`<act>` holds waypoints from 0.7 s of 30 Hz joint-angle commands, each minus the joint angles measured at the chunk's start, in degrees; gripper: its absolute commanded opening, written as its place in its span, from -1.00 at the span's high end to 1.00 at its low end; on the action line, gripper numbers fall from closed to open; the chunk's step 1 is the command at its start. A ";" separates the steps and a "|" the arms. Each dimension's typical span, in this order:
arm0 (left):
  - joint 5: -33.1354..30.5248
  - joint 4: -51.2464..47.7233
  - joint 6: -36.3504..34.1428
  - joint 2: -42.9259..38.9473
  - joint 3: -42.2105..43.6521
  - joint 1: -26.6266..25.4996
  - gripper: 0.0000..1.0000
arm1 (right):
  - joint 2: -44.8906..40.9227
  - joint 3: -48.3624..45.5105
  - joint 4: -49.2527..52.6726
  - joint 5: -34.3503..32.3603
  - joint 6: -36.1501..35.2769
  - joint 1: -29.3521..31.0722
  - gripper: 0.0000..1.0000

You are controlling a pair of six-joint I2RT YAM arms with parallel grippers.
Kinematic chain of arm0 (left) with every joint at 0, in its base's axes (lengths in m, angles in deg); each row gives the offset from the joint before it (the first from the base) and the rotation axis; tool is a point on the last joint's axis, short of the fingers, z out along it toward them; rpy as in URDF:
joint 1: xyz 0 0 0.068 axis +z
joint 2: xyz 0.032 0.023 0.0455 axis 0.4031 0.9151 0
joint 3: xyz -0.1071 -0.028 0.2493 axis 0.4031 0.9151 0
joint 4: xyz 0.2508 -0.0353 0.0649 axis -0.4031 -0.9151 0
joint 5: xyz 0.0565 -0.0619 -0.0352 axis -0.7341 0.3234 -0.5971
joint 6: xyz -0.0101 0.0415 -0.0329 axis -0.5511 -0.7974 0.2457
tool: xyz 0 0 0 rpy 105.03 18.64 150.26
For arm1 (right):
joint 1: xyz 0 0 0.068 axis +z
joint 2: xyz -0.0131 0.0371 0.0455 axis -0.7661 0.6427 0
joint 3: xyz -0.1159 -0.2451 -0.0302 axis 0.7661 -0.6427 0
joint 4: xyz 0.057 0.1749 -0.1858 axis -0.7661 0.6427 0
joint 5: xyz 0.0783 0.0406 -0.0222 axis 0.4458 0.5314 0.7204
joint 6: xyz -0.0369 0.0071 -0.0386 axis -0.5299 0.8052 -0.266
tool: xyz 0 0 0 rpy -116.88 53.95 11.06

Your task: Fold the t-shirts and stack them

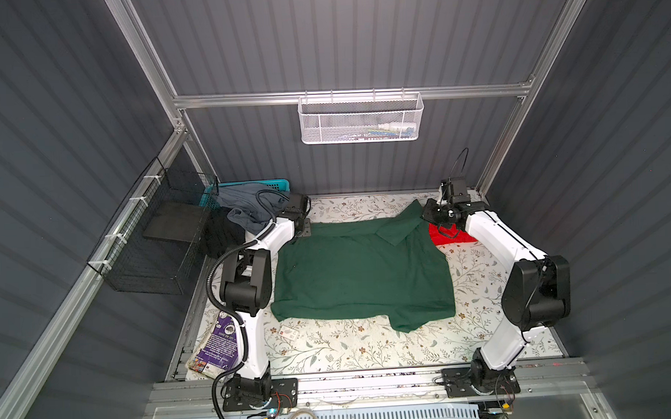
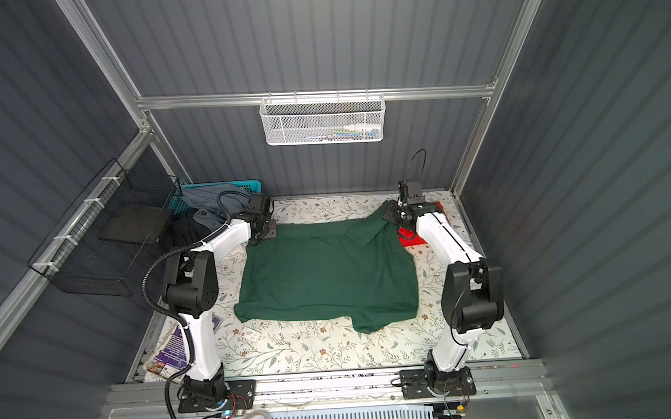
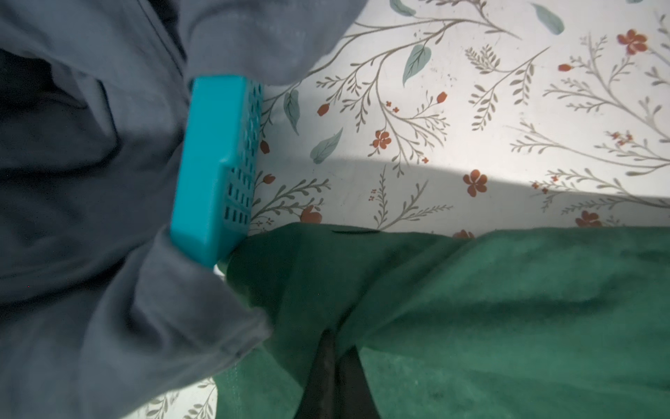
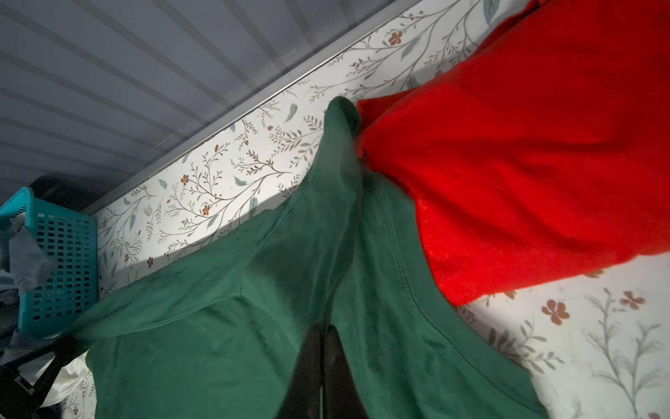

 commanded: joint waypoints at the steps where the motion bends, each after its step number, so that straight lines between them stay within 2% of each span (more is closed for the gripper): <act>1: 0.01 0.53 0.81 -2.71 1.88 0.35 0.98 | -2.44 -1.97 1.13 -1.34 0.69 0.21 1.00; 21: -0.72 1.77 0.19 -3.83 4.92 0.36 0.99 | -9.19 -12.54 3.52 -3.07 3.01 0.99 1.00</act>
